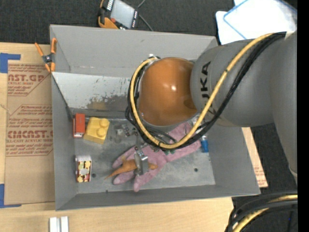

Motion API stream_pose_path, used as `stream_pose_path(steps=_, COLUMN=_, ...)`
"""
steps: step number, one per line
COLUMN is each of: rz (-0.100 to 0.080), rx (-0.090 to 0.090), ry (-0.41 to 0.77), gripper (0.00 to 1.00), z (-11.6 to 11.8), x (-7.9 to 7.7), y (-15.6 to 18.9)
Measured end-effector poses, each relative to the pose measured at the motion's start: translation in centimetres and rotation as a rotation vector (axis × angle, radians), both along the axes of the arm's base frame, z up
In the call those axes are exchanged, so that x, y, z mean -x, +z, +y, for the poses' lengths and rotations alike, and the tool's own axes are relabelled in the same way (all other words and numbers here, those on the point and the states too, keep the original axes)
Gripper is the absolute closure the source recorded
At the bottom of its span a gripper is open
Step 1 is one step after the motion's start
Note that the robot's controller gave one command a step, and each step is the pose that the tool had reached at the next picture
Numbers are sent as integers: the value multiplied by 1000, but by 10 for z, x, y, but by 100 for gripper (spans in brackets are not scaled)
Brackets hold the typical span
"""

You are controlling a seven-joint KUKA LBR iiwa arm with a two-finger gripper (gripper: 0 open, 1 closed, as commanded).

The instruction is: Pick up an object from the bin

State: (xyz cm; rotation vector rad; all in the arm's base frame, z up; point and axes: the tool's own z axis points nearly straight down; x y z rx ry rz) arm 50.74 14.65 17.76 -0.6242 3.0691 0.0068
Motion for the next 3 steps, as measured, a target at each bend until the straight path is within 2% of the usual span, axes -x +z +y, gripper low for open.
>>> stream_pose_path(steps=1, rz=9, rx=0, ry=-152, gripper=0, z=2, x=16, y=-76)
stream_pose_path(steps=2, rz=-5, rx=-3, ry=-79, gripper=0, z=1, x=14, y=-113)
stream_pose_path(steps=3, rz=10, rx=-2, ry=-174, gripper=100, z=-11, x=13, y=-107)
